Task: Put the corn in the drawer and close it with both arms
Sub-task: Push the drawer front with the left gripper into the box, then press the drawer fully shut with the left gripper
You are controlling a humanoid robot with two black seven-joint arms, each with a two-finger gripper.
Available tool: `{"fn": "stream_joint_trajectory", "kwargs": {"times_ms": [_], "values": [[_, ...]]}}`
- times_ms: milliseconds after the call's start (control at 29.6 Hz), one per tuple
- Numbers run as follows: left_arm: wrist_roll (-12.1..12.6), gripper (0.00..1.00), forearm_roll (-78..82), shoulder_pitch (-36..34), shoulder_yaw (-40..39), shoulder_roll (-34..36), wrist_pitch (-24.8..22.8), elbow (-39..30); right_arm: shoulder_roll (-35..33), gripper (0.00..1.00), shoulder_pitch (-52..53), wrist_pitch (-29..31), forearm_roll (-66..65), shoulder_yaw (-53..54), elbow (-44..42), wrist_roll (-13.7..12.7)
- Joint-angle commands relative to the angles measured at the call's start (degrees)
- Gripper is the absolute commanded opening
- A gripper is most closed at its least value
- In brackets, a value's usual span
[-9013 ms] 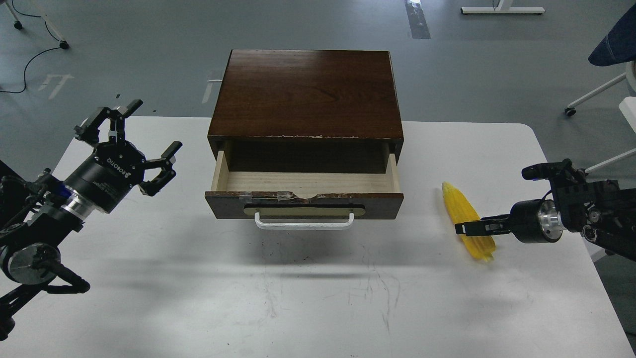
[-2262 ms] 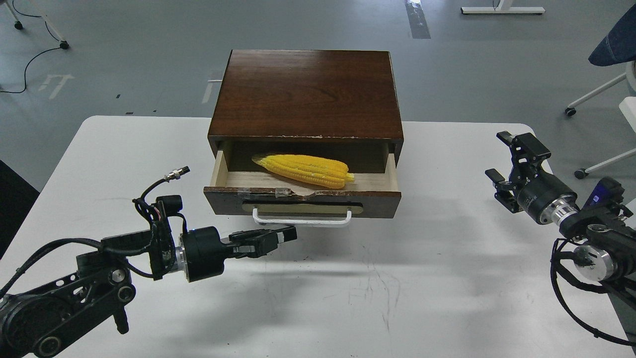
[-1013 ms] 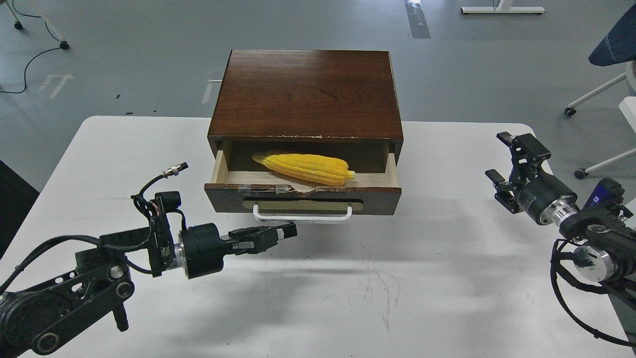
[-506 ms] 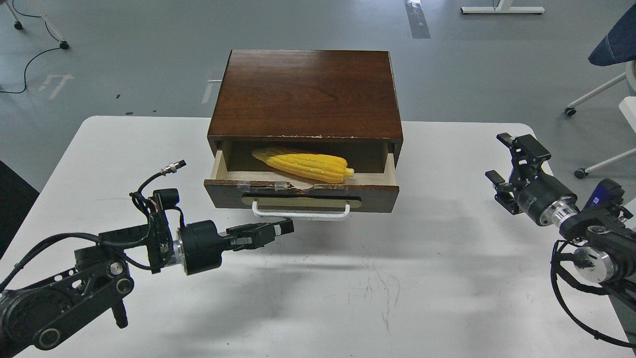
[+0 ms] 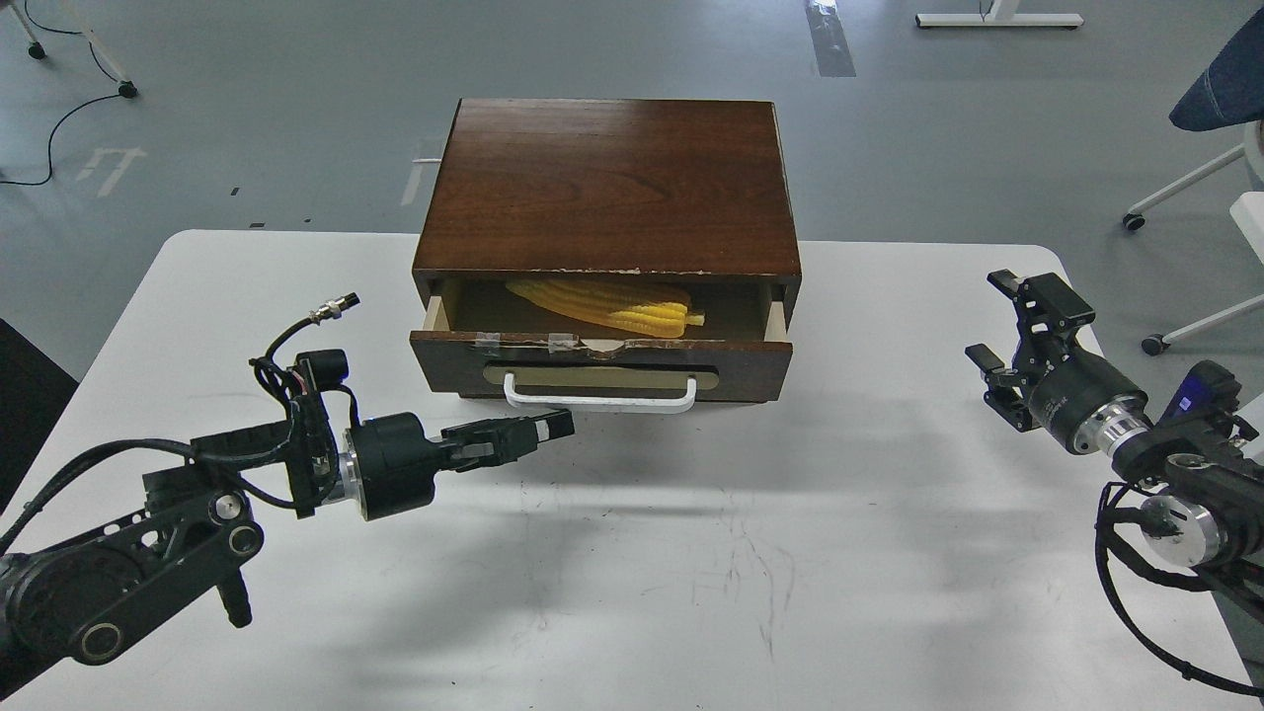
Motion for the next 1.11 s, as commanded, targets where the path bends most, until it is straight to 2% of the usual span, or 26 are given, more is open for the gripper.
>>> {"fn": "stream_joint_trajectory", "kwargs": {"times_ms": [0, 1080], "values": [[0.0, 0.00, -0.1, -0.4, 0.0, -0.1, 0.0, 0.8, 0.0, 1.00, 0.0, -0.1, 0.0, 0.0, 0.0, 0.0], [0.0, 0.00, -1.6, -6.5, 1.1, -2.9, -1.4, 8.6, 0.0, 1.00, -0.9, -0.2, 0.0, 0.0, 0.0, 0.0]]}}
